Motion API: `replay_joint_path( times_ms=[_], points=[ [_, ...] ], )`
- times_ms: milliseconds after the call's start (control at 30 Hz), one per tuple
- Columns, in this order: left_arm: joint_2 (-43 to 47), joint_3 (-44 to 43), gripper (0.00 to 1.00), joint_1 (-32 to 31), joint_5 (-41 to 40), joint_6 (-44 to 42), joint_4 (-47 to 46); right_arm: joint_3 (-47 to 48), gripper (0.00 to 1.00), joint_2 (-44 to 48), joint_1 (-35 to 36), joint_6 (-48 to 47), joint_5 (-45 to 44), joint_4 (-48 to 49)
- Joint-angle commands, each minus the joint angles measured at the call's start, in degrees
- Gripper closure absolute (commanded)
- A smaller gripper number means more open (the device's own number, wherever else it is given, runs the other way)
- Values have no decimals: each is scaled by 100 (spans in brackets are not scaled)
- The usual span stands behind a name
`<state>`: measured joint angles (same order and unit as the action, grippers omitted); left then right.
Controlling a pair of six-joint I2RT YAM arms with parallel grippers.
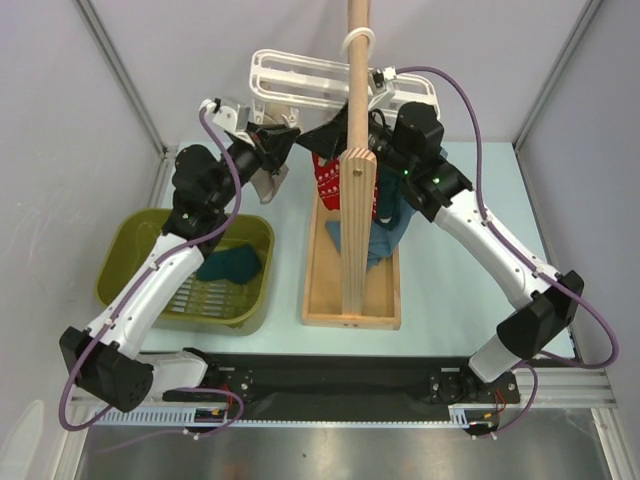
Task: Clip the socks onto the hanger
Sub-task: Open the clamp at the hanger.
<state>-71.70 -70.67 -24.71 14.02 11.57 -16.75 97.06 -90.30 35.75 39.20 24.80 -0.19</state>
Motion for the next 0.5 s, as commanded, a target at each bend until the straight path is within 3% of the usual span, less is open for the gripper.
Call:
replay_joint_path(
  times_ms=[0, 300, 467],
  points=[
    [174, -402, 100, 45, 601, 56, 664, 498, 48, -101, 108, -439, -133, 45],
    [-10, -1053, 100, 45, 786, -85, 1938, 1034, 35, -374, 143, -1142, -475, -368],
    [-19, -1159, 100, 45, 734, -173, 2308, 1097, 35, -445, 143, -1248, -502, -395]
  ],
)
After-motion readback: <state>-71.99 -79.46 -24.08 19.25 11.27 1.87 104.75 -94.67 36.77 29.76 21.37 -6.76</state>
